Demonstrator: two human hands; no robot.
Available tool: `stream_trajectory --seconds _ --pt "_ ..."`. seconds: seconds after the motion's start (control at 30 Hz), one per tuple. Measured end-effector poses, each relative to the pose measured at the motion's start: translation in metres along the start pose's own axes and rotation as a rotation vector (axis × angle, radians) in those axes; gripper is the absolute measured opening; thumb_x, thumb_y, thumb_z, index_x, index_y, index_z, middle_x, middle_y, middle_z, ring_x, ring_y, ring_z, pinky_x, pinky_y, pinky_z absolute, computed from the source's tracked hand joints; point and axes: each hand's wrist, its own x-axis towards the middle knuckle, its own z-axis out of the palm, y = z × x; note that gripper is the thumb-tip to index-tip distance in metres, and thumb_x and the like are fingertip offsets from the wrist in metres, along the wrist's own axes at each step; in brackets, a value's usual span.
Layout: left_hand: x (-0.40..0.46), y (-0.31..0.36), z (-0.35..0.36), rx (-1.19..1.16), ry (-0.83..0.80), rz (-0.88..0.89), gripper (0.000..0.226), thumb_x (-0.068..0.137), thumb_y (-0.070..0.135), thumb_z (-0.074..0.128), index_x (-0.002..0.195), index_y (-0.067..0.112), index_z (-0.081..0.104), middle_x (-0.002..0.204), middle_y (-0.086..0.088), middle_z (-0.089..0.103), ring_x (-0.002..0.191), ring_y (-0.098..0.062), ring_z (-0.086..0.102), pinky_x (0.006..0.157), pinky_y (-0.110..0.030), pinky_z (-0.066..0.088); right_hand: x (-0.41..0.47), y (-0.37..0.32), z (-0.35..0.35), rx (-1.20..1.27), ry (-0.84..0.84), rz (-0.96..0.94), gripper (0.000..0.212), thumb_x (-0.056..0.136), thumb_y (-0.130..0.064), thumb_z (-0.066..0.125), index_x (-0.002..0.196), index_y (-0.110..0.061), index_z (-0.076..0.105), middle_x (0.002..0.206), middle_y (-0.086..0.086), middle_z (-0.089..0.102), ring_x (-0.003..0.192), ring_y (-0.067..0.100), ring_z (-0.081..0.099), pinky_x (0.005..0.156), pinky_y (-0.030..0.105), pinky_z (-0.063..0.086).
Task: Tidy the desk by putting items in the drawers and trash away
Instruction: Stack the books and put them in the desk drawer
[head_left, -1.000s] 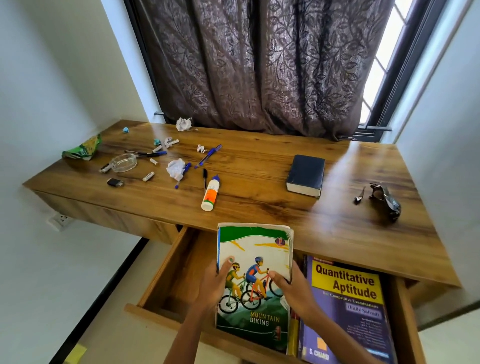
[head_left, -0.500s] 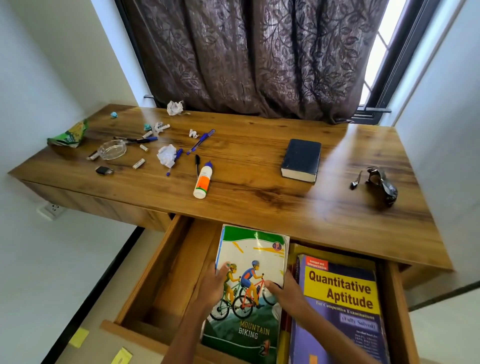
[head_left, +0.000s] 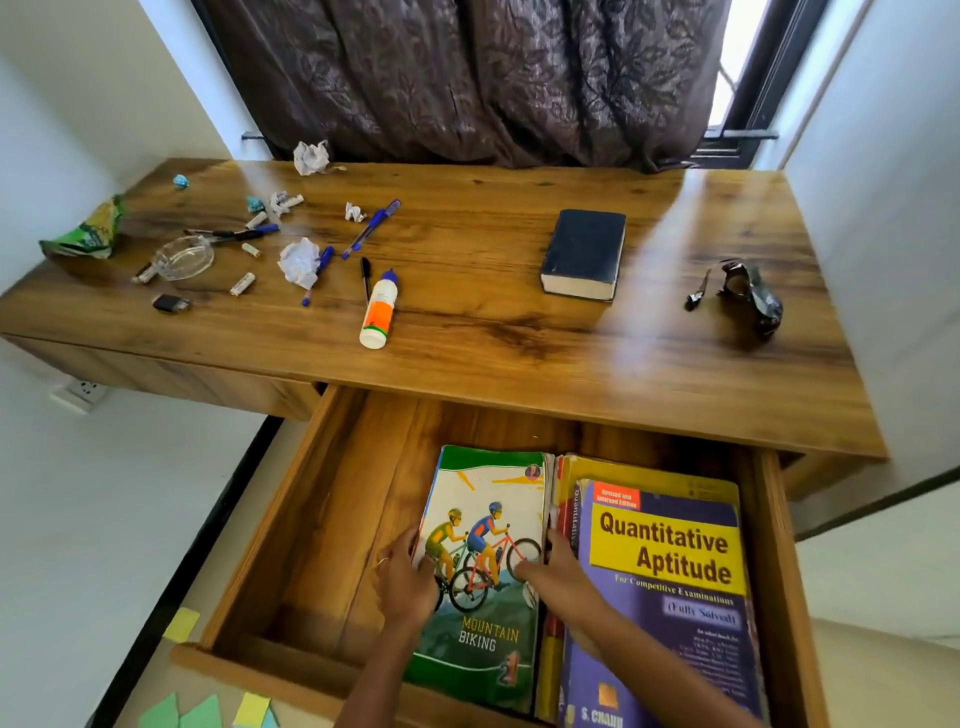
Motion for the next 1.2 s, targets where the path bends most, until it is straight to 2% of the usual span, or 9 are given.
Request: stream_trajectory --seconds 0.07,0.17,0.27,0.37,0.5,0.67,0.97,1.1,1.2 --pt "-0.007 -0.002 -0.003 0.012 0.025 -0.012 0.043 0.091 0.015 0.058 0.132 0.024 0.051 0.135 -0.011 0.050 0.128 -0.032 0.038 0.106 -0.045 0.030 -0.011 -0.002 0.003 -0.035 0.013 -0.067 0.060 0.090 -0.007 0.055 0.141 -0.016 0.025 0.125 0.001 0.044 0.105 0.012 0.051 0.076 0.019 0.045" --pt "-0.021 -0.004 -0.007 0.014 0.034 -0.011 0.045 0.091 0.016 0.057 0.135 0.021 0.047 0.139 -0.011 0.046 0.132 -0.031 0.032 0.108 -0.042 0.025 -0.012 -0.010 0.003 -0.294 0.148 -0.239 0.059 0.087 -0.016 0.059 0.139 -0.016 0.032 0.139 0.004 0.031 0.126 0.018 0.037 0.100 0.029 0.040" --pt "-0.033 -0.006 -0.008 0.022 0.045 -0.022 0.050 0.091 0.020 0.057 0.138 0.017 0.042 0.140 -0.014 0.042 0.133 -0.032 0.029 0.108 -0.043 0.027 0.007 -0.029 -0.006 -0.479 0.181 -0.405 0.046 0.087 -0.020 0.058 0.131 -0.018 0.044 0.137 0.003 0.036 0.130 0.017 0.032 0.105 0.030 0.031" --pt "-0.038 -0.005 -0.009 0.049 0.045 -0.009 0.053 0.090 0.023 0.058 0.139 0.016 0.040 0.141 -0.013 0.041 0.132 -0.031 0.030 0.107 -0.043 0.029 0.040 -0.051 -0.020 -0.723 0.221 -0.483 0.048 0.090 -0.022 0.055 0.136 -0.015 0.042 0.138 0.005 0.038 0.129 0.020 0.034 0.105 0.032 0.030" --pt "-0.043 -0.001 -0.012 0.082 0.041 0.001 0.053 0.091 0.026 0.056 0.141 0.017 0.036 0.141 -0.010 0.040 0.133 -0.028 0.029 0.107 -0.040 0.030 0.084 -0.059 -0.039 -1.127 0.237 -0.398 0.054 0.093 -0.025 0.049 0.143 -0.015 0.029 0.147 0.008 0.034 0.135 0.028 0.030 0.110 0.038 0.024" --pt "-0.048 0.001 -0.014 0.173 0.044 0.014 0.053 0.093 0.032 0.051 0.142 0.020 0.032 0.142 -0.005 0.039 0.132 -0.024 0.030 0.104 -0.037 0.035 0.095 -0.052 -0.031 -1.419 0.254 -0.440 0.047 0.091 -0.025 0.053 0.134 -0.011 0.040 0.140 0.010 0.042 0.132 0.028 0.034 0.107 0.037 0.026" --pt "-0.037 0.000 -0.008 0.377 0.086 0.037 0.056 0.092 0.047 0.046 0.141 0.025 0.029 0.142 0.000 0.037 0.130 -0.018 0.035 0.099 -0.034 0.041 0.089 -0.050 -0.035 -1.505 0.208 -0.436 0.057 0.093 -0.040 0.044 0.142 -0.011 0.032 0.147 0.008 0.035 0.136 0.026 0.030 0.110 0.040 0.022" --pt "-0.024 0.025 -0.007 0.427 0.127 0.198 0.062 0.090 0.047 0.049 0.142 0.019 0.032 0.144 -0.006 0.040 0.129 -0.023 0.038 0.101 -0.041 0.036 0.077 -0.051 -0.020 -1.338 0.485 -0.732 0.043 0.090 -0.036 0.035 0.122 -0.014 0.054 0.119 0.005 0.058 0.109 0.024 0.053 0.088 0.038 0.043" --pt "0.000 0.065 -0.010 0.305 0.240 0.512 0.062 0.083 0.041 0.057 0.138 0.020 0.039 0.136 -0.006 0.049 0.121 -0.025 0.047 0.094 -0.046 0.041 0.077 -0.073 -0.019 -1.101 0.669 -0.949 0.031 0.088 -0.027 0.038 0.107 -0.014 0.058 0.102 0.003 0.058 0.093 0.021 0.054 0.078 0.035 0.046"
